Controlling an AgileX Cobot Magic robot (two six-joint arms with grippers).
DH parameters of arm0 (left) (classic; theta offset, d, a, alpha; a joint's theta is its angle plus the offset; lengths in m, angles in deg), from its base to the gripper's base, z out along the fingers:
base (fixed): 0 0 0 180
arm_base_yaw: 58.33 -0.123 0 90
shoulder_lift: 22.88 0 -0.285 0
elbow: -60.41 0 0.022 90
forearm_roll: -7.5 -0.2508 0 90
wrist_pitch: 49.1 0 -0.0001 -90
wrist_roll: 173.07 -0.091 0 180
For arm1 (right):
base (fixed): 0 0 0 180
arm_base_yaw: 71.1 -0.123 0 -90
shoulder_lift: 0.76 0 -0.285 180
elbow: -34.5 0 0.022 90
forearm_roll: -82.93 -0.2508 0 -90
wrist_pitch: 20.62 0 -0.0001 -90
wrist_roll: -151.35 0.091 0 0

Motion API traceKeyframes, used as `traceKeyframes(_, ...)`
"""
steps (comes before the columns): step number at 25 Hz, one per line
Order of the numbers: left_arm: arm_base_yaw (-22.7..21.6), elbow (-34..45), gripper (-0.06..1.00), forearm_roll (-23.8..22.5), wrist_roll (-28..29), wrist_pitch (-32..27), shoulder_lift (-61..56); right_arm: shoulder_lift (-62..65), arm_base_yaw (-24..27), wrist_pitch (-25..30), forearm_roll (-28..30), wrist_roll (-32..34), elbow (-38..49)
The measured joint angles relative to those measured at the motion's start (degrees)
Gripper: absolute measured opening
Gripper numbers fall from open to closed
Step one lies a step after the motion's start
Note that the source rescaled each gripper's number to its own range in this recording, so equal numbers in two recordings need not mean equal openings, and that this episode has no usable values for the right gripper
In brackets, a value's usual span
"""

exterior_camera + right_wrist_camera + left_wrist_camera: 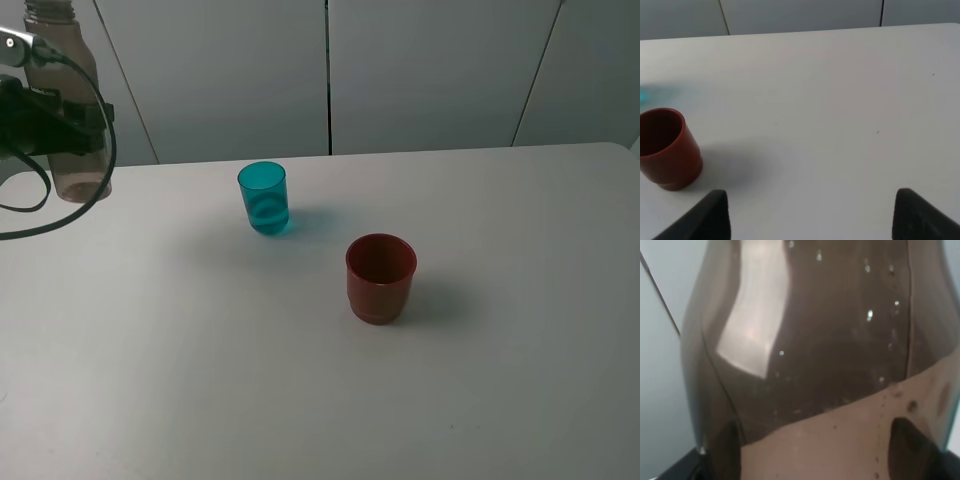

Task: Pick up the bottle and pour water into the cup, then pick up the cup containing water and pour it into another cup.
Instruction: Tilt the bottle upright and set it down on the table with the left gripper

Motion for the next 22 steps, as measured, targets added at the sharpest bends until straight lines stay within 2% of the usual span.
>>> traceKeyframes(6, 0.0, 0.0, 0.00, 5.2, -3.5, 8.6, 9.1, 0.0, 0.0, 0.0, 0.0, 0.0, 0.0)
traceKeyframes(10, 0.0, 0.0, 0.00, 8.4, -6.5, 17.1, 15.2, 0.0, 0.0, 0.0, 0.0, 0.0, 0.0)
traceKeyframes(15, 0.0, -0.2, 0.00, 10.2, -8.0, 26.5, 22.2, 0.0, 0.0, 0.0, 0.0, 0.3, 0.0)
traceKeyframes(22, 0.0, -2.6, 0.00, 10.5, -8.1, 29.7, 27.9, 0.0, 0.0, 0.0, 0.0, 0.3, 0.0)
